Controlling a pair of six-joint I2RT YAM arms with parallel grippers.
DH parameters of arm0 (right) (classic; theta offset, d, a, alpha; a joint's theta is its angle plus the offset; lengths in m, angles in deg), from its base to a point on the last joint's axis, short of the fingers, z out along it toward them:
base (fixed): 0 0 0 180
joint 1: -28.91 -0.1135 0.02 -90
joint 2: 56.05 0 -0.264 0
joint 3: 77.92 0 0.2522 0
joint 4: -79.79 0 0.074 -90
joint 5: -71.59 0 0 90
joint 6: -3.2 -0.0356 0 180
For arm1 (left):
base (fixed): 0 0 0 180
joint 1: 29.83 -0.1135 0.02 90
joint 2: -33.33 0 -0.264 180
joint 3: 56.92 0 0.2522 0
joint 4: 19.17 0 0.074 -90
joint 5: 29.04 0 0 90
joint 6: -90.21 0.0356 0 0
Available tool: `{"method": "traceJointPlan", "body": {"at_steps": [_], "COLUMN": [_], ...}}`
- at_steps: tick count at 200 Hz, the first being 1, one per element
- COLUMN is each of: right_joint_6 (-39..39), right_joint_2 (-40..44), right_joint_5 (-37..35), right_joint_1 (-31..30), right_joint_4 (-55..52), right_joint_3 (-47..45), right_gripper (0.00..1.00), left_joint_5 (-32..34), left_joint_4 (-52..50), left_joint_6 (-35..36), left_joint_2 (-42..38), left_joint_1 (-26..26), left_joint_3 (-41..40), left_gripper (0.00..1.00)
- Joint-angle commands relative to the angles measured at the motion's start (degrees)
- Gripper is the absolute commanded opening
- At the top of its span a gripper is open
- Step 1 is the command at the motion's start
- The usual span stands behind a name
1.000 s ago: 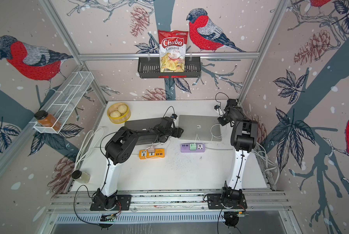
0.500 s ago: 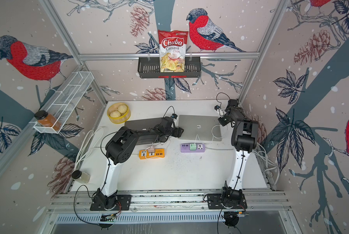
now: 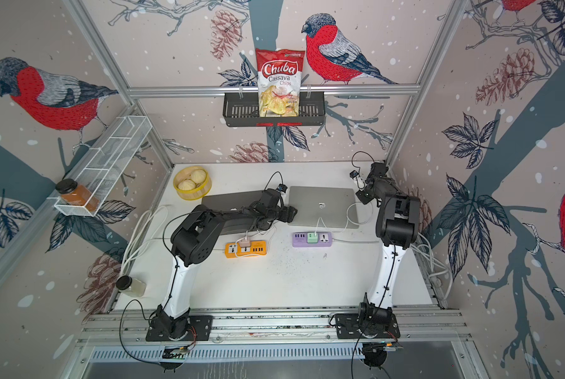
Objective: Unplug the laptop charger
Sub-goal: Remove the charging cable from the laptop.
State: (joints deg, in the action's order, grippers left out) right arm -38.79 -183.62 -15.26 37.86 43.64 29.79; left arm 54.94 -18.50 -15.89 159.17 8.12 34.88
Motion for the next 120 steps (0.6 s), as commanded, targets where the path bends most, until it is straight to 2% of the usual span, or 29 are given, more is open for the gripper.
{"method": "traceJointPlan", "body": {"at_steps": [1,18,55,68,90,100,104,107,109,111,114,120], "right_joint_6": [0.1,-1.4,-7.8,-10.0,-13.3,-15.3,-16.1,-16.8,-17.3,-17.8,-18.5,-20.0], "right_joint_2": [-0.6,-0.8,-0.9,-1.3,-0.8,0.3,1.0,1.5,1.9,2.3,3.0,4.6], "right_joint_5": [-6.5,-8.7,-8.2,-10.1,-13.5,-12.5,-12.0,-11.8,-11.6,-11.6,-11.5,-11.7], "right_joint_1": [0.9,1.7,1.9,1.4,0.3,-0.1,-0.3,-0.3,-0.4,-0.5,-0.5,-0.8], "right_joint_4": [-0.8,-1.0,-2.7,-3.8,-5.3,-6.0,-6.0,-5.9,-5.8,-5.6,-5.3,-4.4], "right_joint_3": [-0.6,0.1,1.2,1.6,1.4,1.2,0.9,0.8,0.5,0.2,-0.2,-1.3], "right_gripper": [0.0,0.0,0.0,0.08,0.35,0.42,0.48,0.6,0.85,0.97,1.0,1.0], "left_joint_5": [-0.3,-0.3,-1.5,-2.0,-2.8,-3.5,-3.7,-3.9,-3.9,-3.9,-3.9,-3.8], "left_joint_4": [-3.9,-3.8,-2.6,-1.1,0.0,-0.1,-0.1,-0.1,-0.2,-0.2,-0.3,-0.6], "left_joint_6": [-0.4,-0.5,-0.8,-0.9,-0.9,-1.1,-1.2,-1.3,-1.2,-1.2,-1.3,-1.1], "left_joint_2": [0.3,0.0,-1.1,-2.8,-6.4,-8.1,-8.8,-9.3,-9.6,-10.0,-10.5,-11.5], "left_joint_1": [-0.1,-0.1,0.0,0.0,0.1,0.1,0.3,0.3,0.4,0.5,0.7,1.0], "left_joint_3": [-0.1,-0.4,-0.9,-2.2,-3.7,-4.0,-4.1,-4.2,-4.3,-4.3,-4.4,-4.6], "left_gripper": [0.77,0.77,0.77,0.77,0.77,0.76,0.76,0.76,0.76,0.76,0.76,0.75]}}
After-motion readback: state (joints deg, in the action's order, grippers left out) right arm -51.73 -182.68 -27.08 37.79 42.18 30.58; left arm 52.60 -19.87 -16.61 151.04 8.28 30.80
